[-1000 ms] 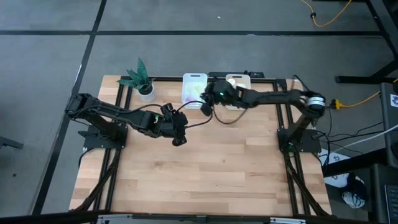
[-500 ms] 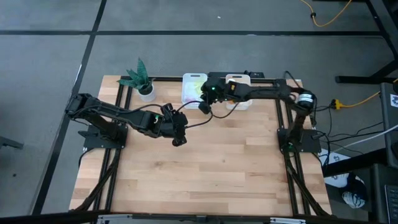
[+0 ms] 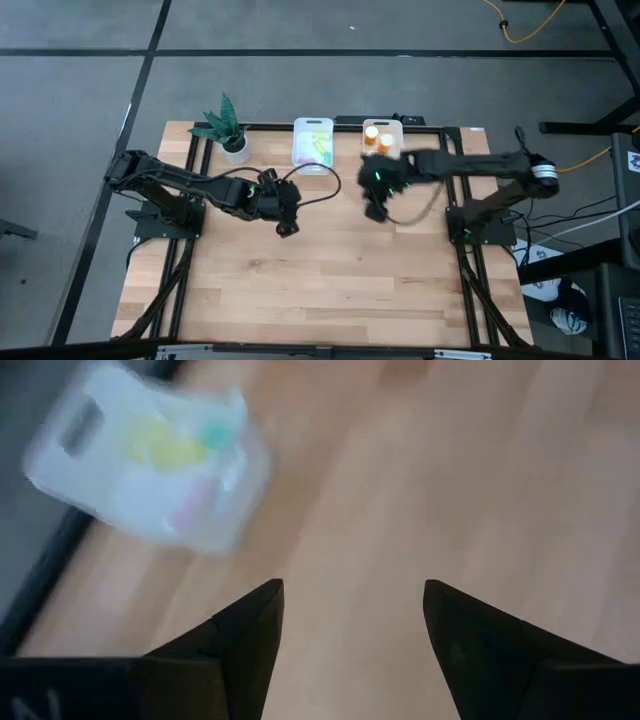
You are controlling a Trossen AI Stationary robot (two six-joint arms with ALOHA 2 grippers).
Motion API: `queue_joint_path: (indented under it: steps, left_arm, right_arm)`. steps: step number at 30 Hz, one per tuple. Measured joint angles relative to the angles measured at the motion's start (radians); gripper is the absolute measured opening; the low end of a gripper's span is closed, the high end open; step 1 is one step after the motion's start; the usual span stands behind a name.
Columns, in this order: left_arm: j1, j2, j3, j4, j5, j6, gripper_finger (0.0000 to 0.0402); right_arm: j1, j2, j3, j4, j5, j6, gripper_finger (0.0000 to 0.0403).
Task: Pick and place medicine bottles into bin by pill shape (circle, oval)
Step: Return to Home Position
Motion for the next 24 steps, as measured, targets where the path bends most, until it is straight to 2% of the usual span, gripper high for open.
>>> queue_joint_path:
  steps: [2,4,6,8,12,16,19,21,24]
  left_arm:
    - [-0.001,-0.013,-0.001,-0.086,0.022,-0.050,0.0234]
    - [-0.012,-0.061,-0.004,-0.208,-0.018,-0.148,0.0234]
    - [-0.042,-0.132,-0.050,-0.269,-0.083,-0.221,0.0234]
    - [-0.082,-0.217,-0.135,-0.225,-0.128,-0.263,0.0234]
    - [-0.139,-0.415,-0.361,0.045,-0.158,-0.217,0.0234]
    - [-0.141,-0.579,-0.590,0.405,-0.124,-0.047,0.0234]
    - [-0.103,-0.684,-0.756,0.713,-0.058,0.096,0.0234]
    - [-0.061,-0.738,-0.860,0.914,0.043,0.157,0.0234]
    - [-0.002,-0.806,-0.981,1.082,0.173,0.187,0.0234]
  right_arm:
    - [0.052,-0.064,-0.080,0.018,0.038,0.042,0.0042]
    - [0.092,-0.175,-0.197,0.061,0.051,0.119,0.0042]
    - [0.141,-0.301,-0.347,0.189,0.066,0.184,0.0042]
    - [0.192,-0.433,-0.518,0.374,0.049,0.244,0.0042]
    - [0.283,-0.653,-0.809,0.793,0.029,0.320,0.0042]
    - [0.328,-0.767,-0.992,1.144,0.032,0.249,0.0042]
    - [0.330,-0.809,-1.071,1.254,0.033,0.156,0.0042]
    - [0.324,-0.833,-1.101,1.279,0.033,0.130,0.0042]
    - [0.315,-0.862,-1.125,1.267,0.033,0.140,0.0042]
